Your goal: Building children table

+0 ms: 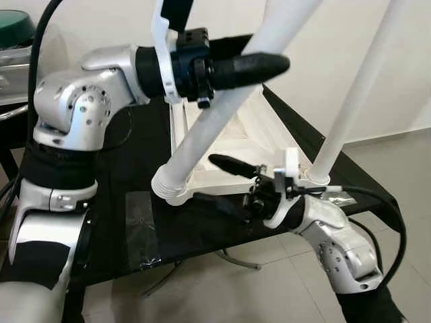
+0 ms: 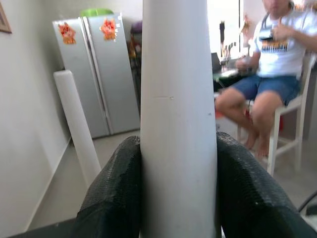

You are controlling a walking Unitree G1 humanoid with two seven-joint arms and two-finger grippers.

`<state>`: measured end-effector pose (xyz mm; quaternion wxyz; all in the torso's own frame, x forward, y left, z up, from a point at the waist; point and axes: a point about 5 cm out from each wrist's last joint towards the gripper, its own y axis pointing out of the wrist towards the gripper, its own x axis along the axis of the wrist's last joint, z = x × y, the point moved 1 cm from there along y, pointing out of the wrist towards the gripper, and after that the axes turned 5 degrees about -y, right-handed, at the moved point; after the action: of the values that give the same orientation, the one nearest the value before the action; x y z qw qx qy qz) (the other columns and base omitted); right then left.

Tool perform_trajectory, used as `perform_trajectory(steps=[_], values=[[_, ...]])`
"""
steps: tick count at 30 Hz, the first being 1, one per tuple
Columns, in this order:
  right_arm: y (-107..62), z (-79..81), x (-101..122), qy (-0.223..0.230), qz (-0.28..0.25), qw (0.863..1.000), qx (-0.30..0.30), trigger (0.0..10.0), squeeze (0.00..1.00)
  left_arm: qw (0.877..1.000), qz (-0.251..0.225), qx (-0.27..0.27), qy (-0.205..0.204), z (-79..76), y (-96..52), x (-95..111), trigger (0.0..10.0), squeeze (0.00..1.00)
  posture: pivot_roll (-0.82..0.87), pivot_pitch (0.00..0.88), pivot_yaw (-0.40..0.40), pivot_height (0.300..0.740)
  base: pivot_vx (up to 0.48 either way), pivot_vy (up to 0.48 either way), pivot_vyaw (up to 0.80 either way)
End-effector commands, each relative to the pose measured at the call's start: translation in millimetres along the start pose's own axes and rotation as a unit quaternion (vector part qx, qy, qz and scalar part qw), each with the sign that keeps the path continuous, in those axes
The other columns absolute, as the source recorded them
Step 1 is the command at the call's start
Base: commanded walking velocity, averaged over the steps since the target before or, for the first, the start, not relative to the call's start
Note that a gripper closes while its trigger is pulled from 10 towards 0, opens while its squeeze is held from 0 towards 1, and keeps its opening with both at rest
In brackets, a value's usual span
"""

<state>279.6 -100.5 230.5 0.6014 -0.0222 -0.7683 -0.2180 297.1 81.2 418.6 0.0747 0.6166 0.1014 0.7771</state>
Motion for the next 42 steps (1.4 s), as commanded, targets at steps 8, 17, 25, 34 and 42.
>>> perform_trajectory(steps=[8, 17, 25, 34, 42], values=[[-14.9, 0.4, 28.8, 0.058, -0.078, 0.995, 0.038, 10.0, 0.00, 0.991, -0.112, -0.001, -0.069, 12.0, -4.8, 23.1, 0.0, 0.00, 0.04, 0.045, 0.005, 0.740, 0.000, 0.000, 0.00], [-17.6, -11.5, 37.3, 0.072, -0.094, 0.992, 0.052, 10.0, 0.00, 0.987, -0.130, -0.023, -0.094, 15.7, -0.1, 19.9, 0.0, 0.00, 0.03, 0.043, 0.004, 0.740, 0.000, 0.000, 0.00], [3.7, -27.8, 32.2, 0.059, -0.084, 0.995, 0.020, 10.0, 0.00, 0.986, -0.125, -0.039, -0.101, 11.2, 2.0, 15.3, 0.0, 0.00, 0.03, 0.037, 0.002, 0.740, 0.000, 0.000, 0.00], [33.7, -24.4, 25.8, 0.066, -0.068, 0.994, 0.054, 10.0, 0.00, 0.987, -0.113, -0.065, -0.099, -1.6, -0.1, 12.4, 0.0, 0.00, 0.04, 0.034, -0.001, 0.740, 0.000, 0.000, 0.00], [63.9, -12.0, 19.3, 0.040, -0.030, 0.993, 0.106, 10.0, 0.00, 0.987, -0.104, -0.071, -0.103, -3.2, 19.2, 0.6, 0.0, 0.00, 0.04, 0.035, -0.009, 0.740, 0.000, 0.000, 0.00]])
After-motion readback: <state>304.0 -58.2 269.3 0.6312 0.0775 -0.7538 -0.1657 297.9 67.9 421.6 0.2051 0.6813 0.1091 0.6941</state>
